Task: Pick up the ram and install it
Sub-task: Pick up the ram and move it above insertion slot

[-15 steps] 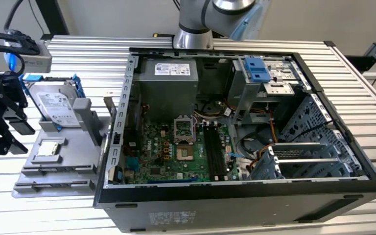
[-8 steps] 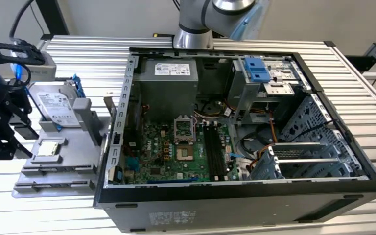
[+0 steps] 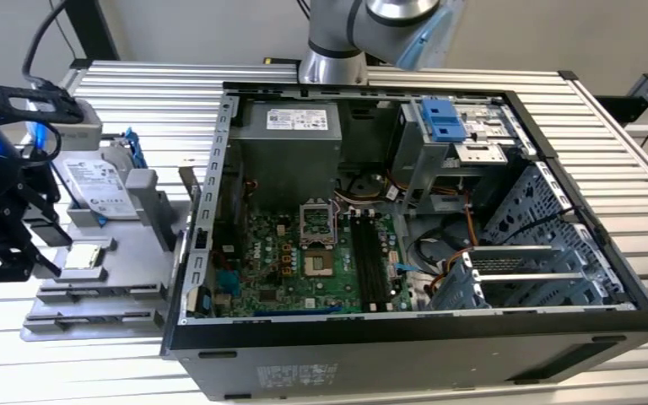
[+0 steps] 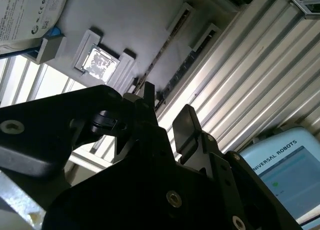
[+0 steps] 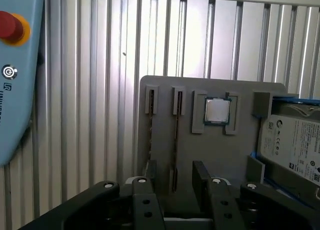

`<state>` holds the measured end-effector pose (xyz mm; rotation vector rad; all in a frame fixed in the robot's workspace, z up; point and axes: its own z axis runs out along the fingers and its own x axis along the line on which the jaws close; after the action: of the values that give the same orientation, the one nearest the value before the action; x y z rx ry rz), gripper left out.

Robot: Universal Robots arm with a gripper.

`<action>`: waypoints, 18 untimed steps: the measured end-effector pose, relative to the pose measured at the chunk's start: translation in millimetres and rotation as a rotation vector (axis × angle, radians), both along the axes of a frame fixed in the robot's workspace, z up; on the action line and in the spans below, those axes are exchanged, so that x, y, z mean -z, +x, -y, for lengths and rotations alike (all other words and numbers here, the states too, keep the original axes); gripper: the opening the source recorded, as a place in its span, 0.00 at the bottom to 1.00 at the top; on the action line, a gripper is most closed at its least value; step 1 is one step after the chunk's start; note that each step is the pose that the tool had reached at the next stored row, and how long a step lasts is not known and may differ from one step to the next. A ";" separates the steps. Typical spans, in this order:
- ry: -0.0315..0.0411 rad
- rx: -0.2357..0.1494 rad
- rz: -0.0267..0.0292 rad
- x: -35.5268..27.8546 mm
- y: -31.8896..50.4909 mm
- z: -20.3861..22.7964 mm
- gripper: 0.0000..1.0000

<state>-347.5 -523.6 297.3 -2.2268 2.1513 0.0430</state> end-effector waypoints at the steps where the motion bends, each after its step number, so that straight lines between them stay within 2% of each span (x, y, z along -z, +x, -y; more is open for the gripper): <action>1: 0.0001 0.000 0.0001 1.2 0.0 0.0 1.00; 10: 0.0000 0.000 0.0001 11.2 0.0 0.0 1.00; 18: -0.0002 0.000 0.0019 12.2 -0.1 0.0 1.00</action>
<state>-347.6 -523.5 285.1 -2.2259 2.1505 0.0407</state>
